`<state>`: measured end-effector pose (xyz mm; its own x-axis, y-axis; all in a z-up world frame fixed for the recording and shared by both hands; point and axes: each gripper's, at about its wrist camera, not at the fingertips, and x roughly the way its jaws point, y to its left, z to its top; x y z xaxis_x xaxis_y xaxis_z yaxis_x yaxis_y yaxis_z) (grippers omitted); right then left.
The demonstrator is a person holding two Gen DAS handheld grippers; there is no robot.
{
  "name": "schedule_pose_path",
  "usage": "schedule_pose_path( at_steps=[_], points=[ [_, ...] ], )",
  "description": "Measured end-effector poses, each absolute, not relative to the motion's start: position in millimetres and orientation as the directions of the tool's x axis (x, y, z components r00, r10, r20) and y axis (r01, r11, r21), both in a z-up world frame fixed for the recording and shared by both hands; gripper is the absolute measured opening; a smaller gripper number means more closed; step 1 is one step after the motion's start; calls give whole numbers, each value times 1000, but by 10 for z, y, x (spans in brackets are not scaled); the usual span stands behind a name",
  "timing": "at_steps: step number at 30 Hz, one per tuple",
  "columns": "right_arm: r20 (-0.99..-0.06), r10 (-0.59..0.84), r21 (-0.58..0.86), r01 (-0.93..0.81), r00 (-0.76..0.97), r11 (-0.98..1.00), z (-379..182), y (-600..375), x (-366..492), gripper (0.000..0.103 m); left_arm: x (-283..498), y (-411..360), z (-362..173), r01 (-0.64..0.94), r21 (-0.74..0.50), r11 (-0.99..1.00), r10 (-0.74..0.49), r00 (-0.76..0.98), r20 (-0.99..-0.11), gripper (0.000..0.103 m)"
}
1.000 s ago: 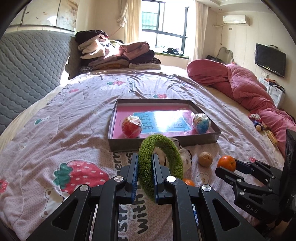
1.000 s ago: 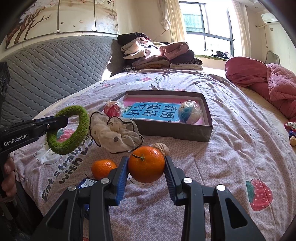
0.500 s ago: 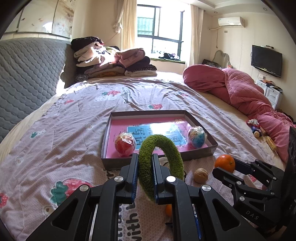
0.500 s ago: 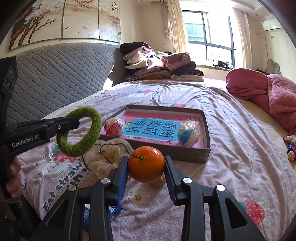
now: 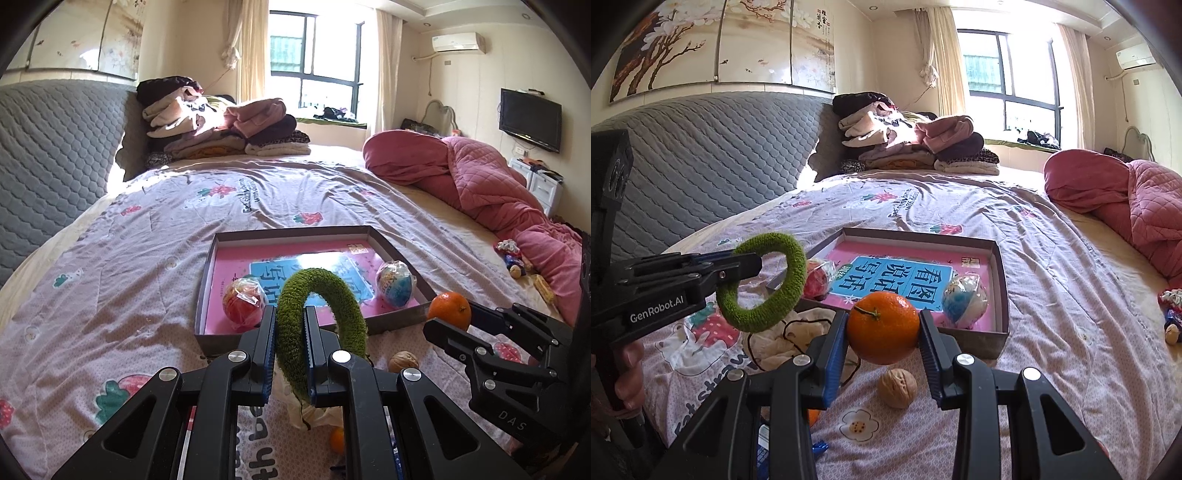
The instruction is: Organize objects
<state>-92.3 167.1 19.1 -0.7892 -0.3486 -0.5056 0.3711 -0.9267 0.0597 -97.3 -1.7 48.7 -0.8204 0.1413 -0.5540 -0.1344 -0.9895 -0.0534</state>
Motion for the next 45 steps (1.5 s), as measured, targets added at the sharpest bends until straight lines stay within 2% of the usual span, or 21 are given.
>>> schedule_pose_path(
  at_steps=[20,45],
  points=[
    [-507,-345,9,395,-790,-919,246,1539,-1348,38,-1351,-76,586,-154,-69,-986,167,-824,-541,13],
    [-507,-336,-29,405,-794,-914,208,1473,-1834,38,-1972,-144,470,-172,-162,-972,233,-814,-533,13]
  ],
)
